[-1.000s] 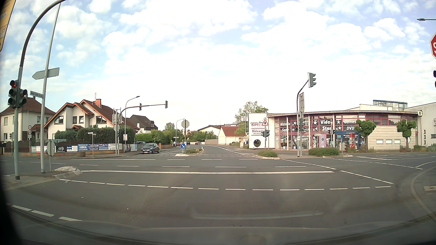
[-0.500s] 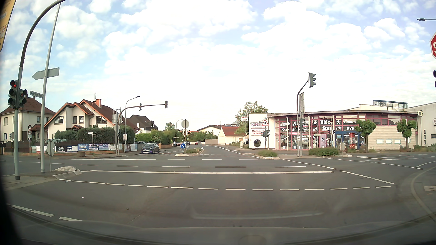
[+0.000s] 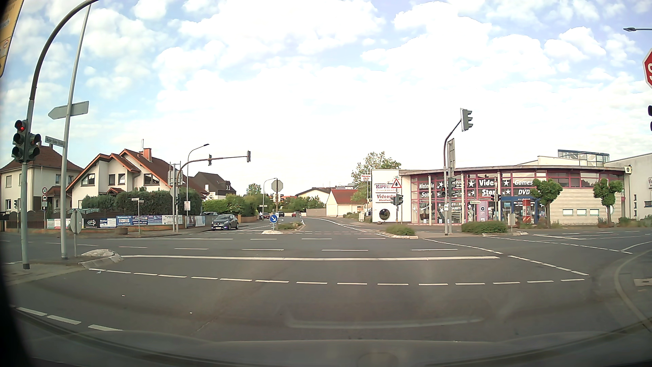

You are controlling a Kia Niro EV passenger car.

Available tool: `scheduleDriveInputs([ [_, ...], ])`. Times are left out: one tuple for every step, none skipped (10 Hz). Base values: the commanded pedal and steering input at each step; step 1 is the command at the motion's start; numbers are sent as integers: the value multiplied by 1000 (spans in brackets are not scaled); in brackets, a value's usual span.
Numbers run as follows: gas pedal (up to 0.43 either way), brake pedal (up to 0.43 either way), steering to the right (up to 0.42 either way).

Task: Follow the waypoints while adhering to traffic rules and regulations

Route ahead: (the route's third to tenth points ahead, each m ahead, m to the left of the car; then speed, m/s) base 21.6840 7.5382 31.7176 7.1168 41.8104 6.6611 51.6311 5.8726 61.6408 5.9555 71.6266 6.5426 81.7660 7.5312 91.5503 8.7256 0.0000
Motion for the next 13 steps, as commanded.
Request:
scheduleDriveInputs([
  [0, 177, 0],
  [0, 104, 0],
  [0, 30, 0],
  [0, 30, 0],
  [0, 30, 0],
  [0, 30, 0],
  [0, 30, 0],
  [20, 30, 0],
  [98, 30, 0],
  [130, 30, 0],
  [138, 30, 0],
  [150, 30, 0],
  [169, 30, 0],
])
